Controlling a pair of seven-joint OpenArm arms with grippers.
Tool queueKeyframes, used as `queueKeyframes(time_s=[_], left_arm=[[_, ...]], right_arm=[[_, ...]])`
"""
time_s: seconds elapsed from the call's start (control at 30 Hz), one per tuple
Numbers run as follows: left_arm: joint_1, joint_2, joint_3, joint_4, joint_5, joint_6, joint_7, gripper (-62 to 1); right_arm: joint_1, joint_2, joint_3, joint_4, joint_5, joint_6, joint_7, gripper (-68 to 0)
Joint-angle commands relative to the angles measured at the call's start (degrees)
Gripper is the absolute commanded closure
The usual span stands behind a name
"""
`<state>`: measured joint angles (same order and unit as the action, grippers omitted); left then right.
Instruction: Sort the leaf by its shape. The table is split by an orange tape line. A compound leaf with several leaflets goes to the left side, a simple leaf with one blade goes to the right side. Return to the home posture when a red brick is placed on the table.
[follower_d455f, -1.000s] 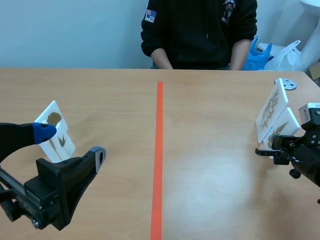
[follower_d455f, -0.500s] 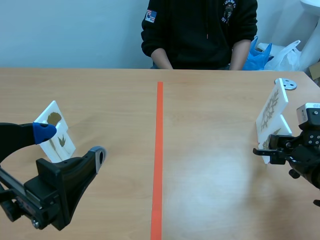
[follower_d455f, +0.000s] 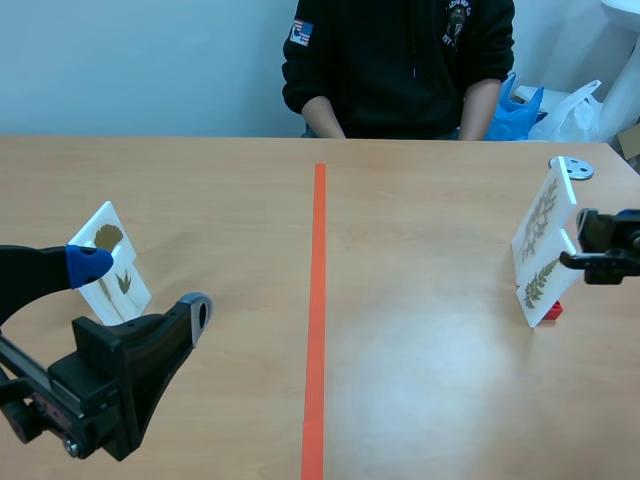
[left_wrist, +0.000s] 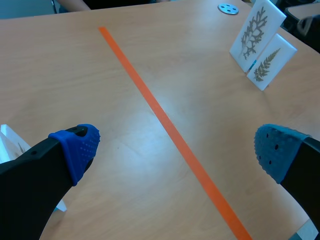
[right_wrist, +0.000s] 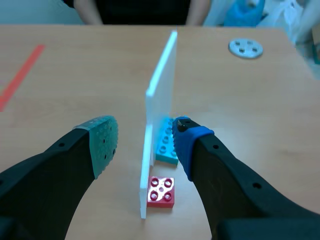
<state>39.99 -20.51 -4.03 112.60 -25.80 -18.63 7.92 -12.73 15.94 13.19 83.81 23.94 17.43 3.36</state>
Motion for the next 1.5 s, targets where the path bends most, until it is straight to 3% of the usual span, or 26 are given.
queueKeyframes(time_s=[0.0,0.1,0.23,0.5,0.63,0.93,1.3,1.47], left_arm=[[0.0,-0.3,0.2,0.3,-0.5,-0.1,-1.0,-62.3],[0.0,-0.3,0.2,0.3,-0.5,-0.1,-1.0,-62.3],[0.0,-0.3,0.2,0.3,-0.5,-0.1,-1.0,-62.3],[0.0,-0.3,0.2,0.3,-0.4,-0.1,-1.0,-62.3],[0.0,-0.3,0.2,0.3,0.1,-0.1,-1.0,-62.3],[0.0,-0.3,0.2,0.4,0.1,-0.1,-1.0,-62.3],[-1.0,-0.3,0.2,1.8,0.2,-0.1,-2.1,-62.3],[-1.0,-0.3,0.2,1.8,1.7,-0.1,-2.1,-62.3]], right_arm=[[-1.0,1.0,1.6,5.2,1.7,0.3,0.5,-25.8],[-4.3,1.0,4.8,14.1,3.1,0.7,-1.6,-25.8],[-7.4,2.3,8.4,23.2,5.7,4.1,-5.8,-29.7],[-14.1,5.6,9.6,28.5,12.4,13.9,-8.2,-60.3],[-18.6,5.6,9.0,28.5,14.2,15.3,-8.4,-67.9],[-25.7,5.6,7.7,28.5,15.5,16.7,-8.1,-67.9],[-25.8,5.3,5.8,28.5,15.5,16.7,-8.1,-67.9],[-25.8,5.3,4.6,28.5,15.3,16.5,-7.9,-67.9]])
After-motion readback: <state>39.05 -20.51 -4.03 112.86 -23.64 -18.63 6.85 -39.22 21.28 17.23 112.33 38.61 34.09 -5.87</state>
